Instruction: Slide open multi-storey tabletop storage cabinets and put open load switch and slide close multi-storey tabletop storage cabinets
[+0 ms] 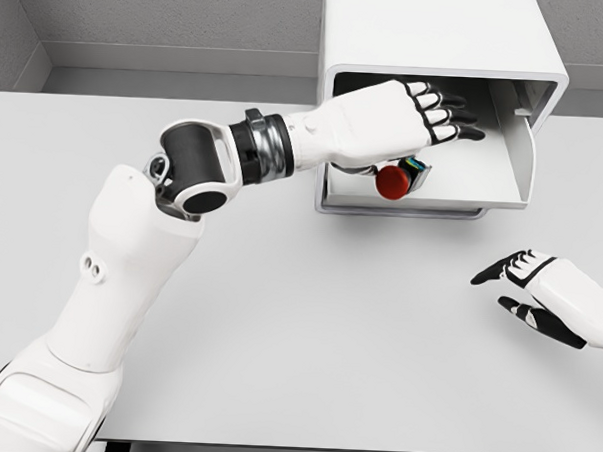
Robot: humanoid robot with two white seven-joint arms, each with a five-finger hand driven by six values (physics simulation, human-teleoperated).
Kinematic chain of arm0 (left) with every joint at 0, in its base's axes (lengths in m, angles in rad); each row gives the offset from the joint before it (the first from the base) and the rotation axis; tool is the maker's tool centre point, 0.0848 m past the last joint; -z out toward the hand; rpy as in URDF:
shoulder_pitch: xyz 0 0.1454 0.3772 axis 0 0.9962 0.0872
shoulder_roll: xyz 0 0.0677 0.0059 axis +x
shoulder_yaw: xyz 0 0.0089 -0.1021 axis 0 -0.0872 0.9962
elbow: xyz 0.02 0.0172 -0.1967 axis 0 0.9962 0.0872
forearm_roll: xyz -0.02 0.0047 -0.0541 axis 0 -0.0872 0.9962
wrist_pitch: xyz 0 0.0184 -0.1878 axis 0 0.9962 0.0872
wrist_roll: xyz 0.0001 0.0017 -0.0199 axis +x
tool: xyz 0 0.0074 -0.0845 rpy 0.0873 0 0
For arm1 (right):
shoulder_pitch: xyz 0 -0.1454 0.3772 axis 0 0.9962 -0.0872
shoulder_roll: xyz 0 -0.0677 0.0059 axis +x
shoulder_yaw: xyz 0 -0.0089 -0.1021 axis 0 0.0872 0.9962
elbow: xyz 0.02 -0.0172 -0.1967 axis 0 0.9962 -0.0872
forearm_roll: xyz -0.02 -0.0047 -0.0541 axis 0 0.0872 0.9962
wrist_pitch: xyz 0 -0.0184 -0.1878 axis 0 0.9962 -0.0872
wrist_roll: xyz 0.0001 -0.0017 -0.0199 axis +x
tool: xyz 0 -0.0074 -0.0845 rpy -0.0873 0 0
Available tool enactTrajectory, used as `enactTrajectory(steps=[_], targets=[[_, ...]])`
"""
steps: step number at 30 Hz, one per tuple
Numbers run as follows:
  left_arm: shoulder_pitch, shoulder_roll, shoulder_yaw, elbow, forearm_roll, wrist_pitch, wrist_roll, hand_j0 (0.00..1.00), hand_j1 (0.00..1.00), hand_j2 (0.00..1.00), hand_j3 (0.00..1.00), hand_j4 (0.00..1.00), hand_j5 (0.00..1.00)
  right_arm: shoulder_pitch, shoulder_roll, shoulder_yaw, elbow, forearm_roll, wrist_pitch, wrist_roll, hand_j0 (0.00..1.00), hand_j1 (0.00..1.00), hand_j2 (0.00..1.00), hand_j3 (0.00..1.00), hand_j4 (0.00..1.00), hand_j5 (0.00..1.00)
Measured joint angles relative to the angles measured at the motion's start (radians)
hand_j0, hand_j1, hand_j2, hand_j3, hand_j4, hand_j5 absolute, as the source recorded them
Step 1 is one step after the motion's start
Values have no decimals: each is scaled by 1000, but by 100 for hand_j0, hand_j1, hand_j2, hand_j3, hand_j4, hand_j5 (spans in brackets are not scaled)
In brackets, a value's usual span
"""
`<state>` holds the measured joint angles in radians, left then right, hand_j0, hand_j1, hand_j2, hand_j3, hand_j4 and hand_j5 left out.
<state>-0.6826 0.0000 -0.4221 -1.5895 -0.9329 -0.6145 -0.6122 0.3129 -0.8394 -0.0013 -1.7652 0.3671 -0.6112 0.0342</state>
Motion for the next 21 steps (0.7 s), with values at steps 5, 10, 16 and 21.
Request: enactTrajectory(steps=[5,10,16,21], targets=[[2,0,-1,-22,0,1,1,100,100,100,100,100,100,0,0,0,1,0,0,0,62,62,62,62,62,62],[5,0,-1,-42,1,1,1,100,100,100,100,100,100,0,0,0,1,0,0,0,63,63,63,63,63,63],[31,0,3,-103,2,0,1,100,100,100,100,100,100,0,0,0,0,-1,0,2,62,62,62,62,62,62],[41,0,82,-186,22,1,1,100,100,100,100,100,100,-12,0,2,-2,-4,0,4,62,62,62,62,62,62]])
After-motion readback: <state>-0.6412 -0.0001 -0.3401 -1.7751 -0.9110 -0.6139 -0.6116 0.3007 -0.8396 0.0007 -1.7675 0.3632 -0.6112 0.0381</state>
